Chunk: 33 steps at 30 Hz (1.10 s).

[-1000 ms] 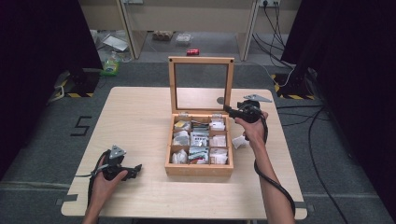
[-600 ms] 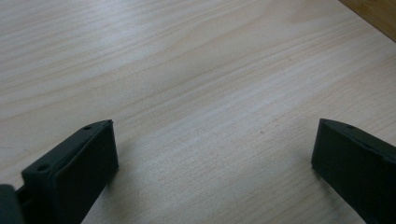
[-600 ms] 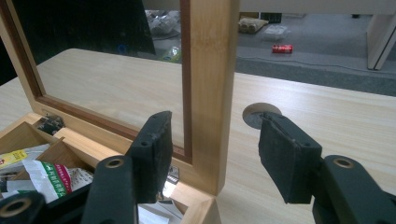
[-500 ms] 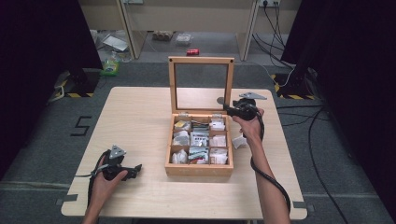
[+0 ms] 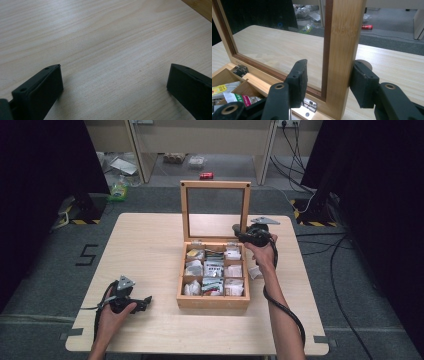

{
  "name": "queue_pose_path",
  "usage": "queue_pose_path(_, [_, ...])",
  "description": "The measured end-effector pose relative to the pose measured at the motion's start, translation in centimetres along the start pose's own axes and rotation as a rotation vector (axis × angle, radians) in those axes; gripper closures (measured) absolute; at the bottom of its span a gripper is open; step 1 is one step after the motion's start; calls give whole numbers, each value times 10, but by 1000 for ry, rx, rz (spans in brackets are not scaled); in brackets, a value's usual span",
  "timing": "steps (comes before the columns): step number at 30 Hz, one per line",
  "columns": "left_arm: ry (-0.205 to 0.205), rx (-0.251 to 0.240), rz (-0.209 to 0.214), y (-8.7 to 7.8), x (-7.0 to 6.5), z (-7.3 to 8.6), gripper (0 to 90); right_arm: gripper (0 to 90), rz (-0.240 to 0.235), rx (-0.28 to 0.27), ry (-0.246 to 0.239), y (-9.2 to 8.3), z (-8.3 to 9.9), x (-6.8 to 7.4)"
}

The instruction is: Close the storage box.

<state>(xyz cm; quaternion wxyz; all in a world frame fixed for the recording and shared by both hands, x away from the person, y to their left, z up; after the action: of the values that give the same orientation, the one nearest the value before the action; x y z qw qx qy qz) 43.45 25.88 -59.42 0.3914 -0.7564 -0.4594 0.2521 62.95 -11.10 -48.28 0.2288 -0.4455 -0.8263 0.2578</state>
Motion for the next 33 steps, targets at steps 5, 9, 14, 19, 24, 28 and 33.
queue_pose_path(5, [0,0,0,0,0,0,0,547,-8,-3,3,-1,0,-2])
queue_pose_path(9, [0,0,0,0,0,0,0,534,-3,-6,8,0,-2,-1])
queue_pose_path(14, [0,0,0,0,0,0,0,558,7,-25,0,-3,-1,-1])
queue_pose_path(19, [0,0,0,0,0,0,0,569,8,-46,3,-4,0,-1])
queue_pose_path(24, [0,0,0,0,0,0,0,573,7,-60,-4,-5,0,0])
queue_pose_path(28, [0,2,1,0,0,0,0,575,10,-74,-7,-6,1,0])
queue_pose_path(33, [0,0,1,0,0,0,0,574,5,-88,-11,-9,2,1])
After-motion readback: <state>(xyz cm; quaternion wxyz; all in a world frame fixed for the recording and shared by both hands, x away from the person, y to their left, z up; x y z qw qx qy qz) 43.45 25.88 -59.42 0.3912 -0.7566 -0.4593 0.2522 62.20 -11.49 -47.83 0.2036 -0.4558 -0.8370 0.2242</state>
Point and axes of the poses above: each handheld gripper's, and its own axes: y roughly forward along the jaws, z roughly out of its underside, x roughly to its left, the point moved 10 cm from there along y, roughly forward along the jaws, and after that the axes turned 12 degrees about x, right-handed, at the moved point
